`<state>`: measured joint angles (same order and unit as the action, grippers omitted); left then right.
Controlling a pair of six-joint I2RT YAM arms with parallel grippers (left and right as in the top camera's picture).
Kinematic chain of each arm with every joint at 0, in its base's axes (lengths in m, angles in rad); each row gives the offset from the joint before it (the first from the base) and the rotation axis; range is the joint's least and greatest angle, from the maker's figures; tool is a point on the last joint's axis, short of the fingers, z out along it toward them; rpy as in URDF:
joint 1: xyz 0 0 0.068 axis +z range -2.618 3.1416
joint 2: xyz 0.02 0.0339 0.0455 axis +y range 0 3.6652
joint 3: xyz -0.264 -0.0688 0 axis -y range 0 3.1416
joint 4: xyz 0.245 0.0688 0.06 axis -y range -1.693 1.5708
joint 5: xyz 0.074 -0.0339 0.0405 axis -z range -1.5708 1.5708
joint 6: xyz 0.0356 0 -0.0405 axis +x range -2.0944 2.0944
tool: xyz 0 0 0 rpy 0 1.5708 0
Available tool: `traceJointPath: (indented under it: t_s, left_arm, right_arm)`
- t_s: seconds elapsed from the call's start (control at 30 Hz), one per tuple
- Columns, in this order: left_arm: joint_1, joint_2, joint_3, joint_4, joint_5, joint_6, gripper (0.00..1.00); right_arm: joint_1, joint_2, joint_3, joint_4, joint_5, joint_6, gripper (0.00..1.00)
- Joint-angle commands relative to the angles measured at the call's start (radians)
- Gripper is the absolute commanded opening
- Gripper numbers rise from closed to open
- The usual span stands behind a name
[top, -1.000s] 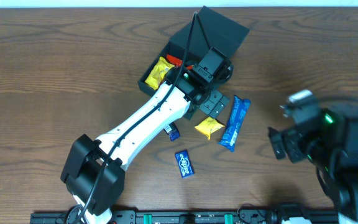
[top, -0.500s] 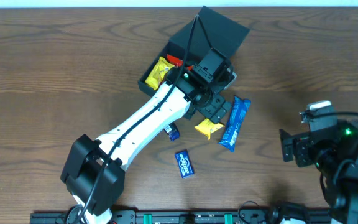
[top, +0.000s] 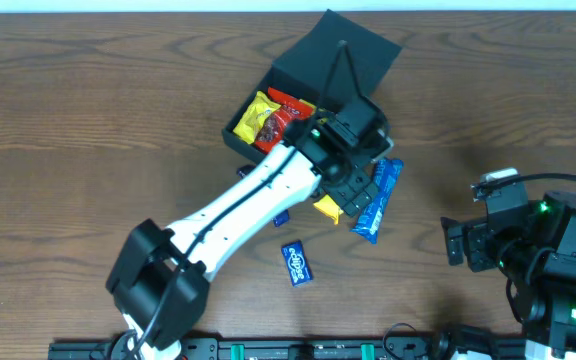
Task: Pack container
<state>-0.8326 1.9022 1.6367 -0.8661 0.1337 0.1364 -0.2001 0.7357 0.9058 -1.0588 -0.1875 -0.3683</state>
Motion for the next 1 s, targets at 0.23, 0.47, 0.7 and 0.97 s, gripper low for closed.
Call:
traceJointPath:
  t_s: [0.23,0.47,0.7,0.97]
  left_arm:
    - [-0.016,0.196,0.006,0.07,-0.152,-0.063,0.98]
    - [-0.013,0.22,0.002,0.034,-0.077,-0.069,1.0]
    - [-0.013,0.22,-0.03,0.063,-0.055,-0.057,0.96]
    - [-0.014,0.22,-0.063,0.084,-0.026,-0.066,0.97]
  right_arm:
    - [-0.009,-0.001,-0.005,-0.004,-0.011,0.016,0.99]
    - [-0.009,-0.001,-0.005,-0.004,-0.011,0.016,0.99]
    - [-0.009,-0.001,-0.005,-0.004,-0.011,0.016,0.99]
    - [-0.009,-0.001,-0.005,-0.004,-0.011,0.016,0.99]
